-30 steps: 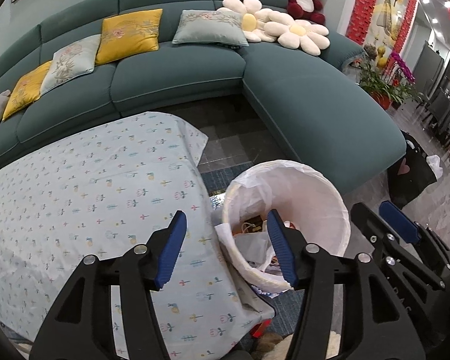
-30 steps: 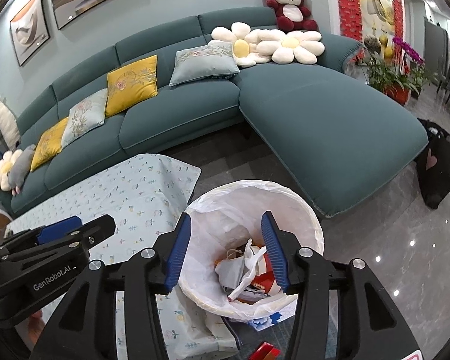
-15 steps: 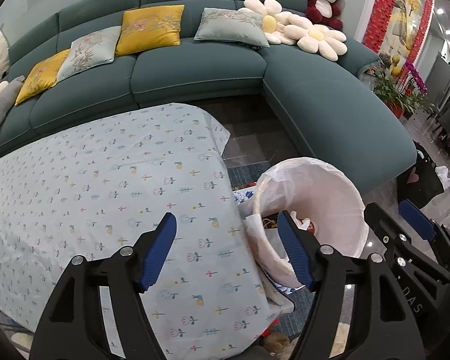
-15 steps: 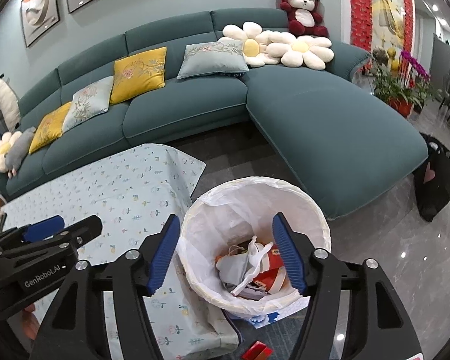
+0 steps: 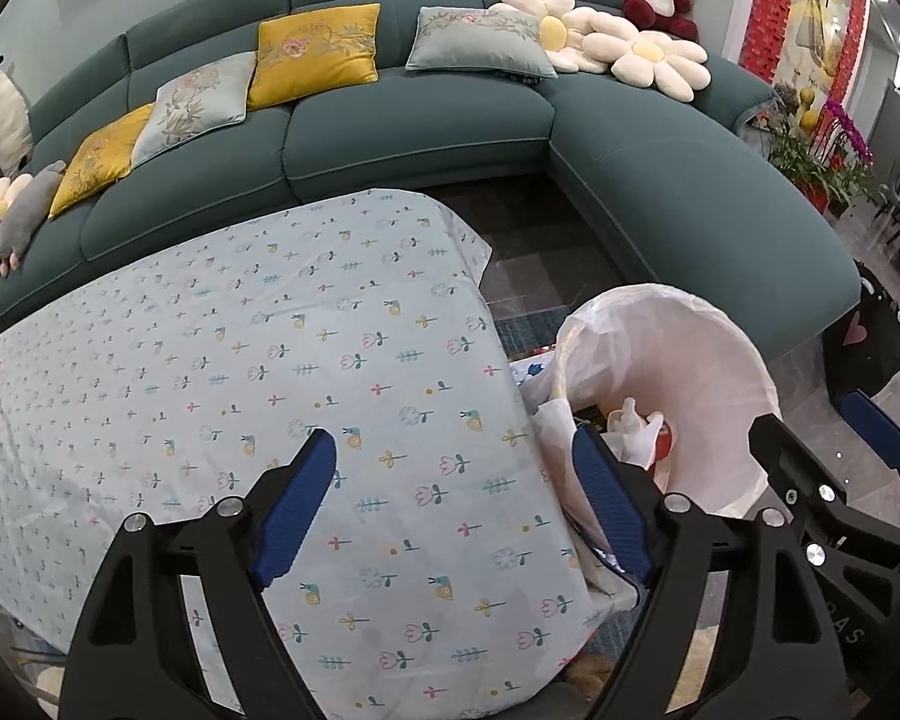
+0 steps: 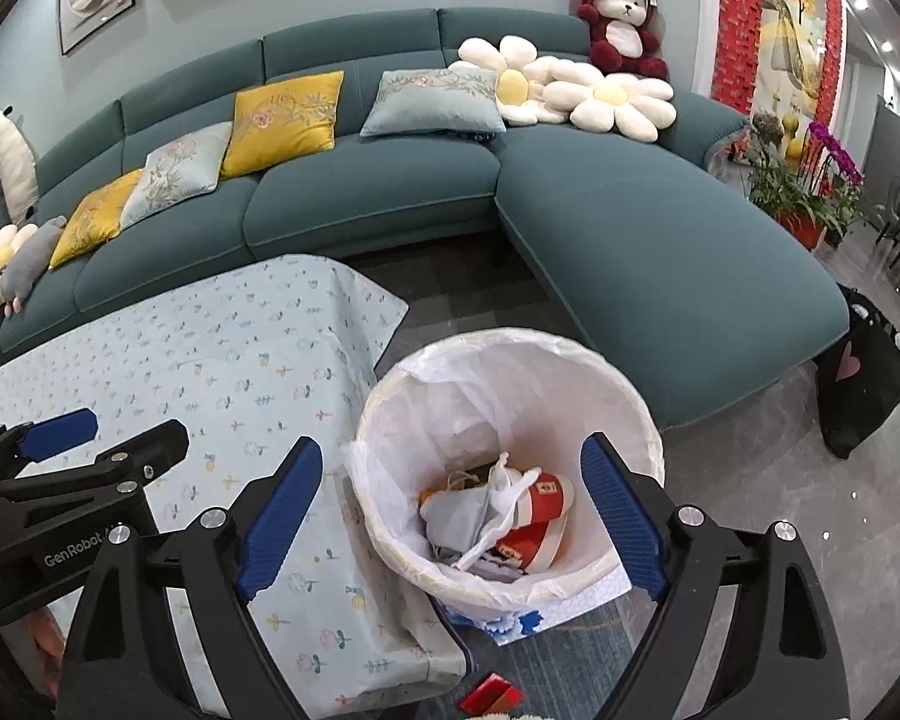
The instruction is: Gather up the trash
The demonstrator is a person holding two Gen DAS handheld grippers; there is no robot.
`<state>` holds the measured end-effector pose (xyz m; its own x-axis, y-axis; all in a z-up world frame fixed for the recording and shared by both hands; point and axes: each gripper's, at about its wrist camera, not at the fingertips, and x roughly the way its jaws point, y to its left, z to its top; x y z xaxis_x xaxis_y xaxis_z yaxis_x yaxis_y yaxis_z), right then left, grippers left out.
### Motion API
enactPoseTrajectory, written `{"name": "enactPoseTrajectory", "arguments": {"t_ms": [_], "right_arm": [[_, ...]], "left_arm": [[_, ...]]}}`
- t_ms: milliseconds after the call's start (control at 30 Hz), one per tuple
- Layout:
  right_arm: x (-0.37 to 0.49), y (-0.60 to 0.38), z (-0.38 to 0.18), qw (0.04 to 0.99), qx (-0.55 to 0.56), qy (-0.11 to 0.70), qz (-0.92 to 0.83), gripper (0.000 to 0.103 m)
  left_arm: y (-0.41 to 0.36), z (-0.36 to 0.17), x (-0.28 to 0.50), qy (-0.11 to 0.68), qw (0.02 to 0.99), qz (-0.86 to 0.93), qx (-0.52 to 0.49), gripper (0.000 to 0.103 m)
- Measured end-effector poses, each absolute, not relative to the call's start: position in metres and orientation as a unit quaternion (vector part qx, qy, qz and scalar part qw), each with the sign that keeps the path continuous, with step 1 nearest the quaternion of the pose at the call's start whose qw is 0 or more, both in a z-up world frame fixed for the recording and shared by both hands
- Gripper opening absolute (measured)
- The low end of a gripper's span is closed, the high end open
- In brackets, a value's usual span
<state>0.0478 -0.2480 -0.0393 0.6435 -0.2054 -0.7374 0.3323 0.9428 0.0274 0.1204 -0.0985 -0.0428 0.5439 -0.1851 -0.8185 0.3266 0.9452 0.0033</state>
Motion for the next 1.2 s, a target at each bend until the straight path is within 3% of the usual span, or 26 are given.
{"name": "enactPoseTrajectory", "arguments": {"t_ms": [133,233,533,600,1200], "right_arm": [[0.045,-0.25,-0.048,0.899,0.083,0.4,-0.154,0.086],[0.043,-0.253,-0.056,0.896,0.088,0.407,-0.155,0.097],[0.041,-0.26,-0.064,0.895,0.091,0.408,-0.157,0.096],[0.041,-0.262,-0.066,0.894,0.092,0.409,-0.158,0.096],[0.031,-0.268,-0.078,0.89,0.094,0.418,-0.157,0.096]], "left_arm": [[-0.099,-0.05,0.121,0.458,0.874,-0.142,0.082,0.081],[-0.1,-0.055,0.121,0.46,0.873,-0.138,0.089,0.081],[-0.112,-0.066,0.117,0.463,0.868,-0.141,0.109,0.081],[-0.114,-0.067,0.117,0.464,0.867,-0.141,0.111,0.087],[-0.114,-0.077,0.114,0.47,0.865,-0.13,0.12,0.089]]}}
